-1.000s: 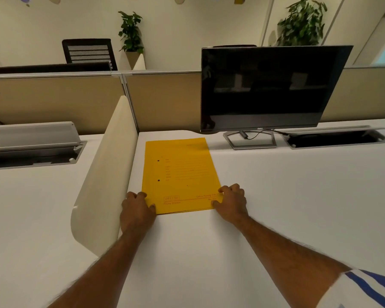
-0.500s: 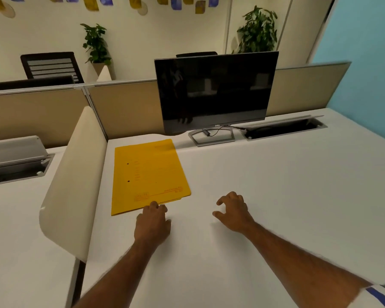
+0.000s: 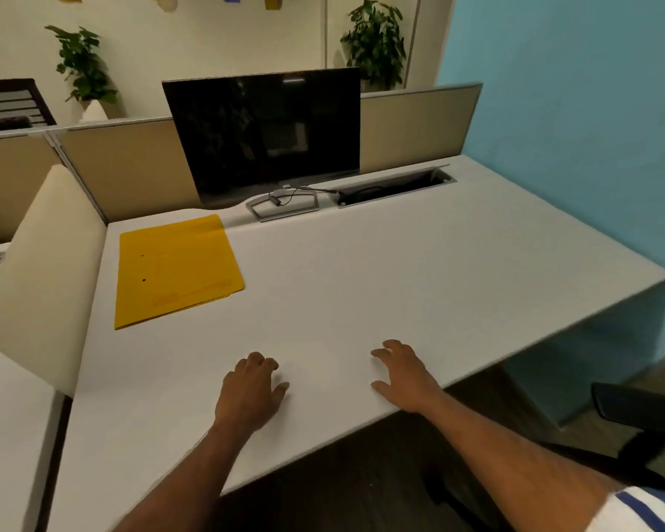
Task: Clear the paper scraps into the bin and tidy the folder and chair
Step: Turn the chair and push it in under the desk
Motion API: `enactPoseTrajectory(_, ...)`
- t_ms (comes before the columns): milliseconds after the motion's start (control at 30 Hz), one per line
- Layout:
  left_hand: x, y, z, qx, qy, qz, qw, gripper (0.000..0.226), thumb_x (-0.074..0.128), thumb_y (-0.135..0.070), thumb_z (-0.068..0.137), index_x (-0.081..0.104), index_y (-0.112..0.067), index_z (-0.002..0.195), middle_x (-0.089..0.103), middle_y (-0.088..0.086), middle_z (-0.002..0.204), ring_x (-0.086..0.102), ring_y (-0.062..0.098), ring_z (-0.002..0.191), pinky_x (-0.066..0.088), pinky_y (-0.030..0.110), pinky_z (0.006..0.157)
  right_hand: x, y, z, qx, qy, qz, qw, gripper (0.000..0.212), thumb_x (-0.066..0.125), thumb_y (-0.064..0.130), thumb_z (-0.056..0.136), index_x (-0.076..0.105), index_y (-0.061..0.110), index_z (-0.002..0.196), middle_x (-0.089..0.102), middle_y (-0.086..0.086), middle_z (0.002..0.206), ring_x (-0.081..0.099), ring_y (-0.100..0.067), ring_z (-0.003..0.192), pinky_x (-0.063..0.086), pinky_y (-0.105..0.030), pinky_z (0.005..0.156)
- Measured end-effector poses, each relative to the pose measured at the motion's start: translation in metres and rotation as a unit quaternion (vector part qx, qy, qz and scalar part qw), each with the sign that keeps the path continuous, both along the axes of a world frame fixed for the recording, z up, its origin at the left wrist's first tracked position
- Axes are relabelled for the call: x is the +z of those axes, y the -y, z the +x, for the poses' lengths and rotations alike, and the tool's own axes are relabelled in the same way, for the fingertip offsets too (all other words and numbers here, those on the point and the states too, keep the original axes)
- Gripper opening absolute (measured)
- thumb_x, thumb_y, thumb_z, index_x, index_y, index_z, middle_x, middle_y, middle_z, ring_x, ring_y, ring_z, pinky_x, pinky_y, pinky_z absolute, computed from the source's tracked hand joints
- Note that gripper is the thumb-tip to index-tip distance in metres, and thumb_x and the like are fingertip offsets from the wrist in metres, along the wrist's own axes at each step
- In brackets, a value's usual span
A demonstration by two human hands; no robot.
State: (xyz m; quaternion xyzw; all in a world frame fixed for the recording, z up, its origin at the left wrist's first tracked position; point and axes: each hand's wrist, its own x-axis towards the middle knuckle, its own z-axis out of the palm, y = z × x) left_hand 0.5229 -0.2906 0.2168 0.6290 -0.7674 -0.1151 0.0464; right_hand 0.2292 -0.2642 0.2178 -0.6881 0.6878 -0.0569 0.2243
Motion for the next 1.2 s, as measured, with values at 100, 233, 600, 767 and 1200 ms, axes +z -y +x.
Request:
enactPoseTrajectory(100,-0.003,-0.035,-0.02,-0.01,0.01,0.007,1.0,0.05,0.049,-0.055,0.092,0.052,-0.026,0.133,0.046,-0.001,0.14,0.049,0.021,0.124,0.045,0.037,0.099,-0.002,-0.04,-0.026,0.007,-0.015,0.011,1.0,0.067,0.058,0.042,0.09,0.031,0.025,0.149,0.017,-0.003,0.16,0.017,-0.021,0.146,0.018,-0.038,0.121)
enactPoseTrajectory(233,-0.005,-0.077,-0.046,-0.035,0.017,-0.002,0.999,0.051,0.049,-0.056,0.091,0.052,-0.027,0.133,0.045,0.0,0.142,0.047,0.021,0.128,0.043,0.038,0.101,-0.003,-0.085,-0.051,0.001,-0.026,0.001,1.0,0.067,0.061,0.042,0.088,0.034,0.025,0.148,0.019,-0.004,0.16,0.018,-0.022,0.147,0.02,-0.04,0.121)
enactPoseTrajectory(600,-0.016,-0.155,-0.092,-0.144,0.021,-0.003,0.989,0.045,0.054,-0.052,0.089,0.052,-0.031,0.13,0.049,-0.005,0.133,0.051,0.013,0.118,0.046,0.033,0.102,-0.012,-0.184,-0.098,-0.057,-0.012,-0.002,0.998,0.054,0.065,0.041,0.085,0.05,0.025,0.134,0.038,0.0,0.146,0.033,-0.019,0.137,0.036,-0.037,0.112)
enactPoseTrajectory(767,-0.026,-0.177,-0.094,-0.158,0.018,0.034,0.987,0.048,0.058,-0.051,0.088,0.049,-0.034,0.131,0.049,-0.008,0.132,0.053,0.009,0.114,0.048,0.033,0.1,-0.018,-0.229,-0.117,-0.114,0.032,0.027,0.993,0.05,0.067,0.042,0.083,0.056,0.023,0.128,0.049,0.002,0.132,0.043,-0.017,0.127,0.04,-0.034,0.106)
enactPoseTrajectory(1200,-0.058,-0.261,-0.086,-0.144,-0.066,0.213,0.964,0.05,0.061,-0.047,0.089,0.052,-0.026,0.133,0.052,-0.003,0.131,0.055,0.013,0.116,0.047,0.031,0.099,-0.03,-0.38,-0.142,-0.283,0.077,0.045,0.955,0.043,0.071,0.038,0.082,0.062,0.022,0.12,0.057,0.004,0.122,0.052,-0.013,0.118,0.043,-0.031,0.103)
